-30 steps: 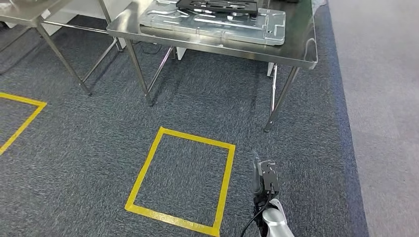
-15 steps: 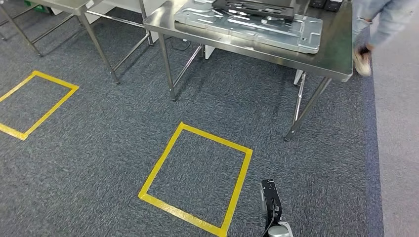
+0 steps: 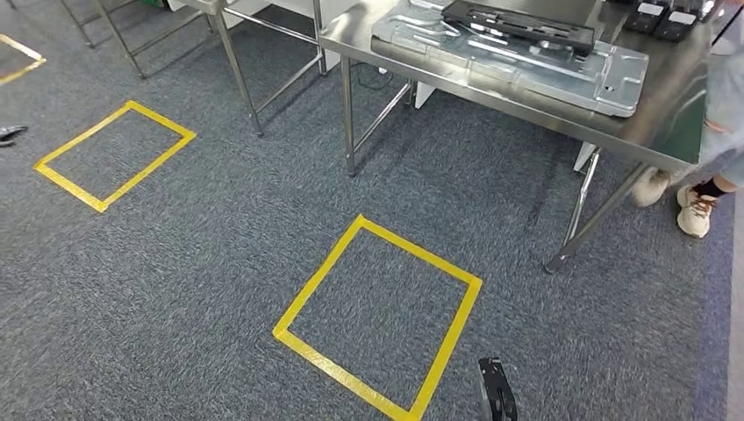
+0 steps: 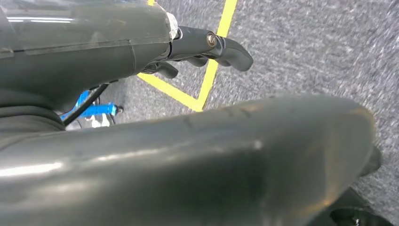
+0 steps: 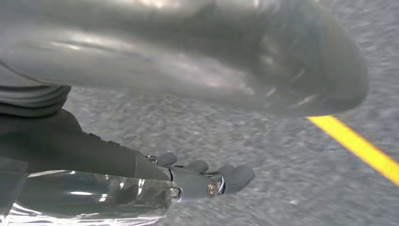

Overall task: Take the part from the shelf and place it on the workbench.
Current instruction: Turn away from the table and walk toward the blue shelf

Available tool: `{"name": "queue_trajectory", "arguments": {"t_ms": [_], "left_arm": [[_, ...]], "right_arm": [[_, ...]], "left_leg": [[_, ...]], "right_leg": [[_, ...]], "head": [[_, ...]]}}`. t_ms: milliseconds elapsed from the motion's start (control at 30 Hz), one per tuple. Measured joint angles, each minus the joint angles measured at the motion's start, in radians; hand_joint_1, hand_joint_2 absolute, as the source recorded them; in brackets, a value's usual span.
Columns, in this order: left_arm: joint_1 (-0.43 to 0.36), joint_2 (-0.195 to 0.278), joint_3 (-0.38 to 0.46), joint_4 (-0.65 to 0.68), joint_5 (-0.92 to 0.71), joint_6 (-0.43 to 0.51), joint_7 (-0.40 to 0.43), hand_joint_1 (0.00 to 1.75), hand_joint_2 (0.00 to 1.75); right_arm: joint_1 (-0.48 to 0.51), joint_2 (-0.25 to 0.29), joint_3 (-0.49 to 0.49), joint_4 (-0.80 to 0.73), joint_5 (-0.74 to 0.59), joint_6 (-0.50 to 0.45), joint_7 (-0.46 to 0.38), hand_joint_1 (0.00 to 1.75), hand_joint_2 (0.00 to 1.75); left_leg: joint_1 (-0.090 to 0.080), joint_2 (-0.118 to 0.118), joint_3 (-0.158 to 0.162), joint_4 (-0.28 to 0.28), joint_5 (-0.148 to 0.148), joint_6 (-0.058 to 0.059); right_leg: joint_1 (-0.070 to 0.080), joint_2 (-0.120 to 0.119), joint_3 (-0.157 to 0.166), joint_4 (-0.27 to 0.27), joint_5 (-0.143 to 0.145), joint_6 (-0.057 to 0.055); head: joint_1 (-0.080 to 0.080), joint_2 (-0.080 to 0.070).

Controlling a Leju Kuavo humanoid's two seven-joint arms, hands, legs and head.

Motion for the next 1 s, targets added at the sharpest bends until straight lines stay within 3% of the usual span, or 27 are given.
{"name": "queue_trajectory", "arguments": {"t_ms": [33, 100, 167, 233, 267, 300, 333, 367, 433, 467, 533, 567, 633, 700, 733, 767, 800, 867, 900, 933, 1000], "left_arm": [[0.001, 0.001, 0.000, 0.000, -0.001, 0.000, 0.000, 0.00, 0.00], [0.003, 0.003, 0.000, 0.000, -0.003, -0.001, 0.000, 0.00, 0.00], [0.001, 0.007, 0.000, 0.000, -0.004, 0.000, 0.001, 0.00, 0.00], [0.001, 0.011, -0.001, 0.000, -0.004, 0.001, 0.003, 0.00, 0.00], [0.002, 0.013, -0.001, 0.000, -0.003, 0.001, 0.004, 0.00, 0.00], [0.004, 0.015, -0.001, 0.000, -0.002, 0.002, 0.006, 0.00, 0.00], [0.006, 0.018, 0.000, 0.000, -0.001, 0.002, 0.007, 0.00, 0.00], [0.006, 0.020, 0.000, 0.000, 0.001, 0.003, 0.008, 0.00, 0.00], [0.005, 0.024, 0.000, 0.000, 0.005, 0.004, 0.010, 0.00, 0.00], [0.005, 0.026, 0.000, 0.000, 0.006, 0.006, 0.012, 0.00, 0.00], [0.006, 0.031, 0.001, 0.000, 0.007, 0.008, 0.014, 0.00, 0.00], [0.008, 0.034, 0.001, 0.000, 0.008, 0.010, 0.015, 0.00, 0.00], [0.010, 0.040, 0.002, 0.000, 0.011, 0.014, 0.016, 0.00, 0.00], [0.009, 0.045, 0.003, 0.000, 0.014, 0.019, 0.017, 0.00, 0.00], [0.008, 0.048, 0.003, 0.000, 0.016, 0.021, 0.018, 0.00, 0.00], [0.009, 0.051, 0.004, 0.000, 0.018, 0.024, 0.019, 0.00, 0.00], [0.011, 0.055, 0.004, 0.000, 0.021, 0.028, 0.020, 0.00, 0.00], [0.014, 0.062, 0.006, 0.000, 0.028, 0.034, 0.023, 0.00, 0.00], [0.015, 0.067, 0.008, 0.000, 0.032, 0.037, 0.023, 0.00, 0.00], [0.014, 0.072, 0.010, 0.000, 0.035, 0.038, 0.024, 0.00, 0.00], [0.013, 0.084, 0.016, 0.000, 0.042, 0.042, 0.024, 0.00, 0.00]], "right_arm": [[0.001, 0.000, -0.001, 0.003, 0.002, 0.000, 0.013, 0.00, 0.00], [0.004, -0.001, -0.003, 0.010, 0.009, -0.001, 0.037, 0.00, 0.00], [0.012, -0.004, -0.004, 0.017, 0.015, -0.002, 0.056, 0.00, 0.00], [0.025, -0.008, -0.005, 0.026, 0.022, -0.003, 0.074, 0.00, 0.00], [0.030, -0.009, -0.005, 0.030, 0.027, -0.003, 0.083, 0.00, 0.00], [0.033, -0.010, -0.005, 0.033, 0.031, -0.004, 0.091, 0.00, 0.00], [0.034, -0.010, -0.005, 0.036, 0.036, -0.004, 0.098, 0.00, 0.00], [0.035, -0.010, -0.005, 0.037, 0.039, -0.004, 0.103, 0.00, 0.00], [0.035, -0.012, -0.005, 0.039, 0.046, -0.005, 0.116, 0.00, 0.00], [0.036, -0.015, -0.005, 0.040, 0.050, -0.005, 0.123, 0.00, 0.00], [0.038, -0.020, -0.005, 0.043, 0.056, -0.007, 0.139, 0.00, 0.00], [0.039, -0.024, -0.005, 0.044, 0.058, -0.008, 0.148, 0.00, 0.00], [0.047, -0.033, -0.005, 0.046, 0.065, -0.011, 0.159, 0.00, 0.00], [0.061, -0.045, -0.005, 0.049, 0.070, -0.014, 0.168, 0.00, 0.00], [0.068, -0.051, -0.005, 0.051, 0.073, -0.015, 0.173, 0.00, 0.00], [0.075, -0.056, -0.005, 0.053, 0.074, -0.015, 0.178, 0.00, 0.00], [0.081, -0.061, -0.005, 0.055, 0.077, -0.016, 0.182, 0.00, 0.00], [0.086, -0.069, -0.005, 0.057, 0.083, -0.016, 0.187, 0.00, 0.00], [0.087, -0.073, -0.005, 0.058, 0.086, -0.016, 0.189, 0.00, 0.00], [0.088, -0.077, -0.005, 0.058, 0.089, -0.016, 0.190, 0.00, 0.00], [0.088, -0.080, -0.004, 0.060, 0.094, -0.014, 0.193, 0.00, 0.00]], "left_leg": [[0.001, -0.008, -0.003, -0.001, 0.002, -0.007], [0.000, 0.020, -0.017, 0.025, -0.016, -0.018], [0.000, 0.075, -0.061, 0.124, -0.077, -0.026], [0.003, 0.099, -0.117, 0.253, -0.136, -0.033], [0.004, 0.103, -0.127, 0.283, -0.143, -0.035], [0.004, 0.107, -0.117, 0.272, -0.130, -0.036], [0.004, 0.113, -0.087, 0.222, -0.103, -0.035], [0.003, 0.128, -0.042, 0.144, -0.072, -0.032], [-0.002, 0.165, 0.026, 0.024, -0.037, -0.019], [-0.006, 0.176, 0.039, -0.004, -0.033, -0.011], [-0.011, 0.166, 0.037, -0.011, -0.030, 0.000], [-0.008, 0.155, 0.039, -0.016, -0.026, 0.006], [-0.002, 0.135, 0.044, -0.027, -0.015, 0.017], [-0.001, 0.112, 0.041, -0.029, -0.009, 0.024], [-0.002, 0.098, 0.037, -0.028, -0.007, 0.025], [-0.003, 0.084, 0.035, -0.026, -0.007, 0.026], [-0.003, 0.069, 0.033, -0.023, -0.006, 0.025], [-0.002, 0.042, 0.031, -0.015, -0.008, 0.022], [-0.003, 0.030, 0.029, -0.010, -0.009, 0.018], [-0.004, 0.018, 0.025, -0.005, -0.011, 0.013], [-0.004, -0.001, 0.014, 0.001, -0.009, 0.000]], "right_leg": [[-0.002, -0.012, 0.000, -0.002, 0.003, -0.005], [-0.005, -0.036, 0.003, -0.010, 0.009, -0.019], [-0.003, -0.065, 0.004, -0.014, 0.010, -0.031], [0.002, -0.097, 0.003, -0.014, 0.009, -0.035], [0.004, -0.112, 0.003, -0.013, 0.008, -0.035], [0.005, -0.125, 0.003, -0.013, 0.008, -0.035], [0.005, -0.136, 0.003, -0.012, 0.007, -0.033], [0.006, -0.147, 0.005, -0.012, 0.006, -0.032], [0.009, -0.166, 0.009, -0.010, 0.003, -0.025], [0.010, -0.174, 0.011, -0.010, 0.002, -0.019], [0.010, -0.190, 0.017, -0.012, 0.001, -0.007], [0.008, -0.190, 0.019, -0.012, -0.002, 0.000], [0.006, -0.149, 0.006, 0.028, -0.036, 0.010], [0.004, -0.094, -0.046, 0.145, -0.105, 0.013], [0.004, -0.082, -0.076, 0.209, -0.133, 0.013], [0.004, -0.078, -0.096, 0.252, -0.144, 0.013], [0.004, -0.075, -0.100, 0.259, -0.134, 0.013], [0.001, -0.063, -0.054, 0.162, -0.066, 0.011], [-0.002, -0.039, -0.023, 0.096, -0.039, 0.009], [-0.004, -0.017, 0.000, 0.044, -0.021, 0.007], [-0.003, 0.006, 0.014, 0.009, -0.019, 0.001]], "head": [[0.000, 0.000], [-0.003, 0.000], [-0.009, 0.000], [-0.012, 0.000], [-0.012, 0.000], [-0.012, 0.000], [-0.012, 0.000], [-0.012, 0.000], [-0.011, 0.000], [-0.010, 0.000], [-0.010, 0.000], [-0.010, 0.000], [-0.010, 0.000], [-0.009, 0.000], [-0.009, 0.000], [-0.009, 0.000], [-0.009, 0.000], [-0.009, 0.000], [-0.009, 0.000], [-0.009, 0.000], [-0.009, 0.000]]}}
